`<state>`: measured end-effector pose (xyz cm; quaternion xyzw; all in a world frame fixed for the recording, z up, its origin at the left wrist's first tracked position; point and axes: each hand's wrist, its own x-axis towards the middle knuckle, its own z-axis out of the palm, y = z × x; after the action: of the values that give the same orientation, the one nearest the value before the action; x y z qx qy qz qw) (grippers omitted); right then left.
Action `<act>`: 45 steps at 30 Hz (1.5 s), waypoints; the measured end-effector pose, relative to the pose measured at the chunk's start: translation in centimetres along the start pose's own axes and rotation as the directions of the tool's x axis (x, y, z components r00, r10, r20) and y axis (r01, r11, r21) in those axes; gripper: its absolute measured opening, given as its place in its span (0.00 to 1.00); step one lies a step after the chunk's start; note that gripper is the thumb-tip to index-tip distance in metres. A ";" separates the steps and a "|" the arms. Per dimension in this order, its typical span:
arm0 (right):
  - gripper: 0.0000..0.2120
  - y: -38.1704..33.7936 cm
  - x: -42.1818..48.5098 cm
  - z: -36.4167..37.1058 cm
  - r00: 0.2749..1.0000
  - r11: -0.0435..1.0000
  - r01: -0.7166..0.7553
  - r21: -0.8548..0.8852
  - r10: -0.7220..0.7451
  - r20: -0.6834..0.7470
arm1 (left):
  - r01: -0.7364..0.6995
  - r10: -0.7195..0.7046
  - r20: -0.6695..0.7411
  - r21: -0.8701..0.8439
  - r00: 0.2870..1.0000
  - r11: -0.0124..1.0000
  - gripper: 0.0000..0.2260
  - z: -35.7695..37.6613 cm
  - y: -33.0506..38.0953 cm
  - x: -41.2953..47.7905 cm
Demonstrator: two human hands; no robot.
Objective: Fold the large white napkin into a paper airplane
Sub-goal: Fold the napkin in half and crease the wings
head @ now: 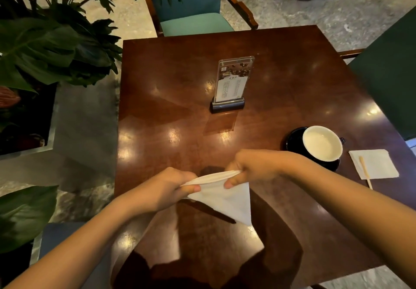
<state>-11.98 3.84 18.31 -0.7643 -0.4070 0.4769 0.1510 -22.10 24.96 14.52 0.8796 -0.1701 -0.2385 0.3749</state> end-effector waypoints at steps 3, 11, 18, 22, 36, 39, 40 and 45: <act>0.09 0.6 -1.2 -0.5 0.999 0.979 0.040 0.199 -0.040 -0.003 | -0.053 0.051 -0.012 -0.138 0.999 0.989 0.10 -0.8 0.4 -0.2; 0.06 2.4 -3.5 -0.9 0.998 0.896 0.064 0.439 -0.063 -0.015 | 0.039 0.032 0.158 -0.428 0.987 0.903 0.11 -1.4 1.9 -0.8; 0.08 4.1 -4.3 -1.2 0.957 0.970 0.016 0.241 0.055 -0.285 | 0.103 -0.080 0.107 -0.241 0.991 0.965 0.09 -1.0 3.0 1.1; 0.09 4.9 -4.9 -2.2 0.881 0.997 -0.079 0.014 0.076 -0.468 | 0.150 -0.120 -0.151 0.211 0.981 0.966 0.08 0.0 3.8 3.2; 0.16 9.2 -1.8 -1.6 0.795 0.905 -0.163 -0.394 -0.116 -0.596 | 0.395 -0.338 -0.523 -0.003 0.782 0.919 0.13 13.9 9.0 10.7; 0.17 9.9 -1.4 -0.1 0.826 0.907 -0.166 -0.387 -0.087 -0.557 | 0.416 -0.369 -0.518 -0.027 0.772 0.909 0.14 16.6 8.9 12.2; 0.17 10.3 -1.4 0.2 0.842 0.917 -0.175 -0.359 -0.050 -0.537 | 0.427 -0.379 -0.517 -0.029 0.767 0.904 0.14 17.4 8.7 12.6; 0.15 12.0 -2.0 0.0 0.779 0.974 -0.178 0.142 0.228 -0.585 | 0.479 -0.460 -0.537 -0.114 0.707 0.870 0.13 19.6 8.1 13.4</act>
<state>-6.73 -5.18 12.11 -0.9080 -0.2348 0.2411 0.2494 -22.64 1.87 4.74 0.9304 0.1694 -0.0612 0.3193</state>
